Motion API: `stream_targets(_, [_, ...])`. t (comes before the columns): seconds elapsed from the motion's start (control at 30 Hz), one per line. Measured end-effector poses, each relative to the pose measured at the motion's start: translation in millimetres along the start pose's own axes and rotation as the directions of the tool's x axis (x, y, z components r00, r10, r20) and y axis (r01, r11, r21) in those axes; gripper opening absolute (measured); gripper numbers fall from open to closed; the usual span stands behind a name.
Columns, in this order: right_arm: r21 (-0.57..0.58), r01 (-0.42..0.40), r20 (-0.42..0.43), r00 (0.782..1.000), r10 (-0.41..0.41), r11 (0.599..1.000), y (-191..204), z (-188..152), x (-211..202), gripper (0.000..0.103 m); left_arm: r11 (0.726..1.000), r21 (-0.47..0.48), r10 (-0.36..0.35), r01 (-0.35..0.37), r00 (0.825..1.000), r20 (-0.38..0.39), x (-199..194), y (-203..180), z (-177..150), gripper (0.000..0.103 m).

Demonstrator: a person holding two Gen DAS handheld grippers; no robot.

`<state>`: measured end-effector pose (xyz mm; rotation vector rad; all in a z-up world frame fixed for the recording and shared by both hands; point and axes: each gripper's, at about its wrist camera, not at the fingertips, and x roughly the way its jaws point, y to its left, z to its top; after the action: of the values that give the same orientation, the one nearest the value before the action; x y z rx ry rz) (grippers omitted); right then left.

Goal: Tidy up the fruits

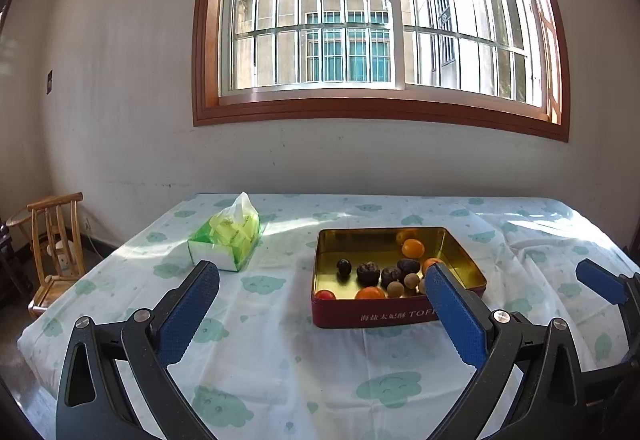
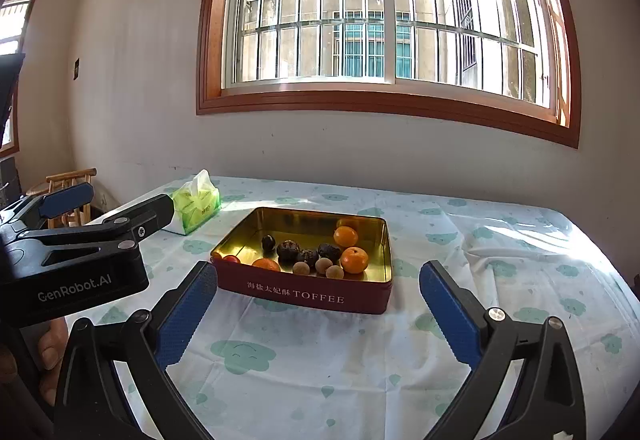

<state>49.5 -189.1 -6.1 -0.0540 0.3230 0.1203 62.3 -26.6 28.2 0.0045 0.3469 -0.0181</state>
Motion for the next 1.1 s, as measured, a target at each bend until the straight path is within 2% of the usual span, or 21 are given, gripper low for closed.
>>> stream_targets(0.47, [-0.029, -0.003, 0.033, 0.999, 0.003, 1.0, 12.1, 8.8, -13.2, 0.102, 1.0, -0.019, 0.002, -0.001, 0.999, 0.051, -21.4, 7.7, 8.7, 0.102])
stream_targets(1.1, [-0.035, -0.004, 0.038, 0.999, 0.006, 0.999, 16.8, 8.9, -16.6, 0.102, 1.0, -0.024, 0.008, -0.007, 0.998, 0.066, -31.5, 10.6, 9.3, 0.102])
